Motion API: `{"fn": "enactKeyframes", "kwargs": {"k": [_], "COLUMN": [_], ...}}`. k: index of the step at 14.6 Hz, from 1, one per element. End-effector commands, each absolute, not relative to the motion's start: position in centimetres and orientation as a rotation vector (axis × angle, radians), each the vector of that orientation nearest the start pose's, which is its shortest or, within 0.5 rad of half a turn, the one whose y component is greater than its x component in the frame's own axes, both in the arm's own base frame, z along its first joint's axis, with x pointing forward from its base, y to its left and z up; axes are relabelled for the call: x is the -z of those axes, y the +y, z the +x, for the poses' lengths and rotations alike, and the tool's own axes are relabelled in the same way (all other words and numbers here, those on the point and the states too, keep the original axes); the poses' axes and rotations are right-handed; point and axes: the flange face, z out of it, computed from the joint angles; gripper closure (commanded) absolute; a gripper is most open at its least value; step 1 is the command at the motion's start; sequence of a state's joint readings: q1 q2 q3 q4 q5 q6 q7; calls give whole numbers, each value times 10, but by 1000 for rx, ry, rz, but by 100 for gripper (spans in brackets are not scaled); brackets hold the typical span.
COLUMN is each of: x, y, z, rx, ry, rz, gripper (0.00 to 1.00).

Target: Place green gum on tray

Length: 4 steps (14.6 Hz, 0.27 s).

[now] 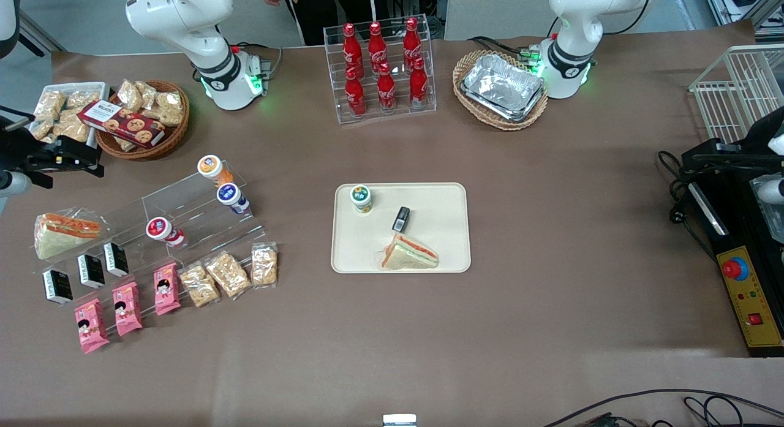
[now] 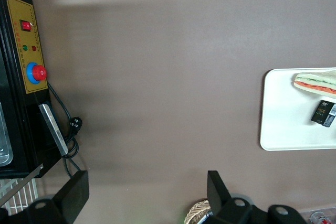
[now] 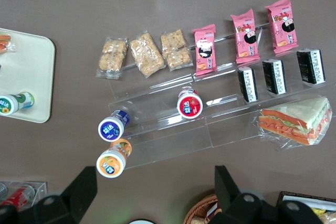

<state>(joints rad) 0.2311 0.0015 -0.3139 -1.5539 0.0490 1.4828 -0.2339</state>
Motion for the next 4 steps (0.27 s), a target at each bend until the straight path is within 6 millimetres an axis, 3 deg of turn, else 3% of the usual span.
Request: {"fn": "enactKeyframes", "kwargs": {"k": [1,4], "x": [-629,-632], "y": [-47,-56], "z": [546,543], "rx": [-119,-111], "ry": [-229,-201], "rz": [-3087,-3082], "gripper": [0,0]}}
